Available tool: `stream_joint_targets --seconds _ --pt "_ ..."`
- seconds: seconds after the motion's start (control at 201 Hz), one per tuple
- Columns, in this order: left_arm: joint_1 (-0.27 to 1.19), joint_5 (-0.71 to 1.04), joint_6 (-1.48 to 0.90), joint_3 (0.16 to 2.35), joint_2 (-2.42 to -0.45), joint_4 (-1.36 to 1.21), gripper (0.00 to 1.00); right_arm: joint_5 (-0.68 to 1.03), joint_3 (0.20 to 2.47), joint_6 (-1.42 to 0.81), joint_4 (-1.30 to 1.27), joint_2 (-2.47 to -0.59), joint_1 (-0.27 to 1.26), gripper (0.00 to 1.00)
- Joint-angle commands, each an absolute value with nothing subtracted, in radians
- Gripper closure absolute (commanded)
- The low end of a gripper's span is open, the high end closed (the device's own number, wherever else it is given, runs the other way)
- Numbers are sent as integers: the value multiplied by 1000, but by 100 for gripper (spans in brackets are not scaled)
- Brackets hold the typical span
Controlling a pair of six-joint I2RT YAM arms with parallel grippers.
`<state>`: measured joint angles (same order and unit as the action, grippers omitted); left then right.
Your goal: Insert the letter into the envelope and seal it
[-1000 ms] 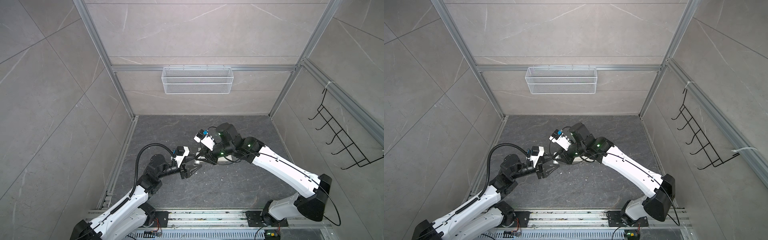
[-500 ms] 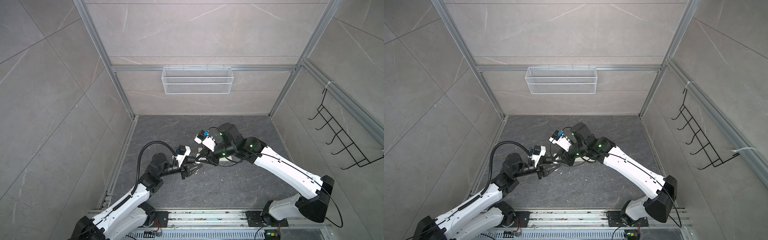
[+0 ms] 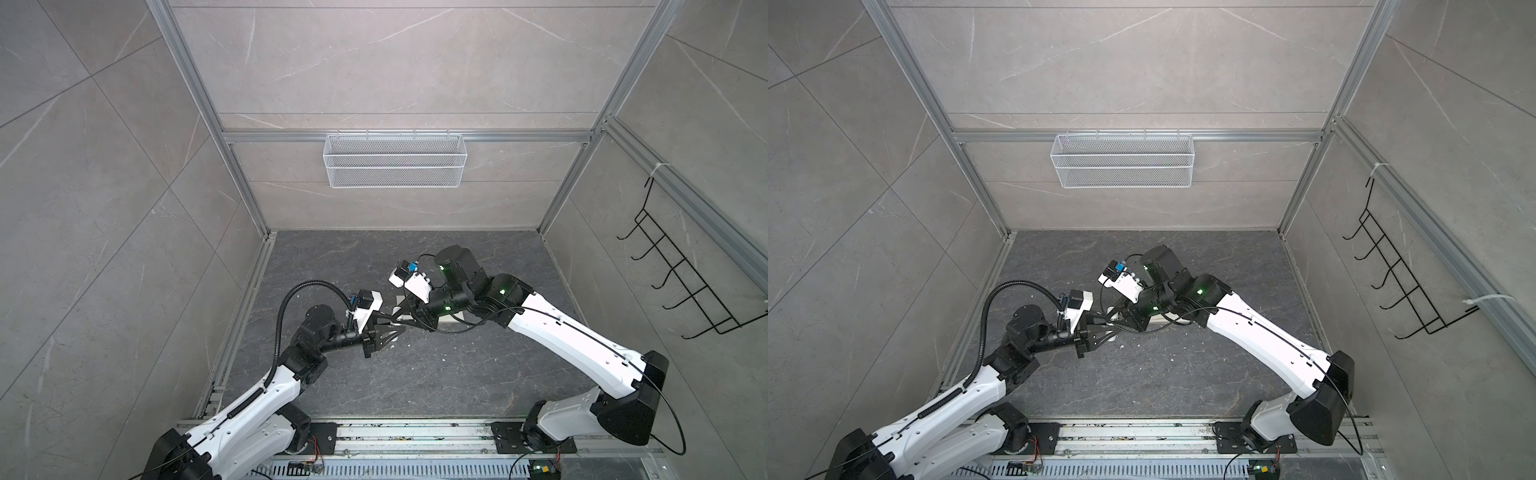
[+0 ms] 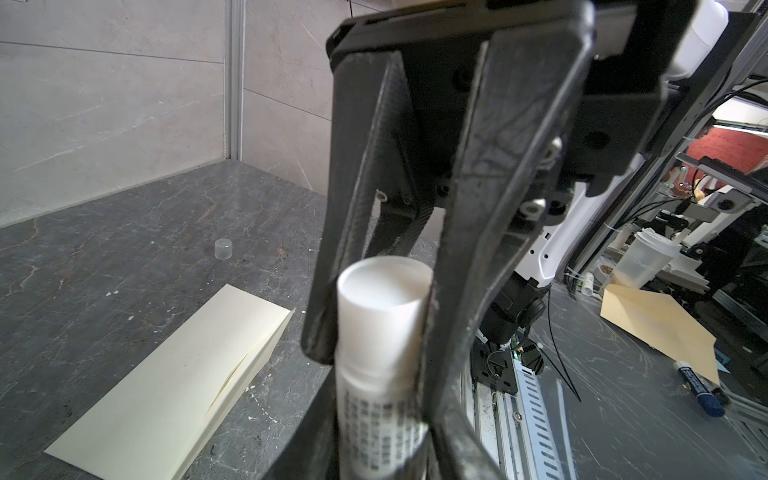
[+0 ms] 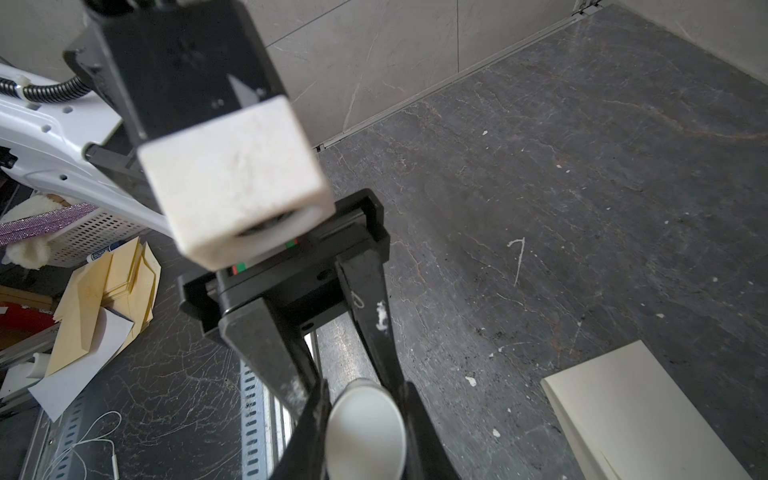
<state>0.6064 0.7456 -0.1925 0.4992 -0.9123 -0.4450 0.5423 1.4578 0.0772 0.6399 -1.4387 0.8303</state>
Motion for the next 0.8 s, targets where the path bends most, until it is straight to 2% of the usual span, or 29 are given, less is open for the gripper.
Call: stream_joint_targets --seconds 0.0,0.603,0.692,0.792 --pt "601 773 -197 555 -921 -464 74 540 1489 97 655 -1427 837 92" --pt "601 758 -224 561 -933 -487 67 489 1489 118 672 -1449 848 92" --pt "601 759 -224 560 -935 -486 68 482 1489 123 674 -1450 847 91" --pt "601 761 -222 561 -936 -488 73 479 1490 124 675 -1455 849 91"
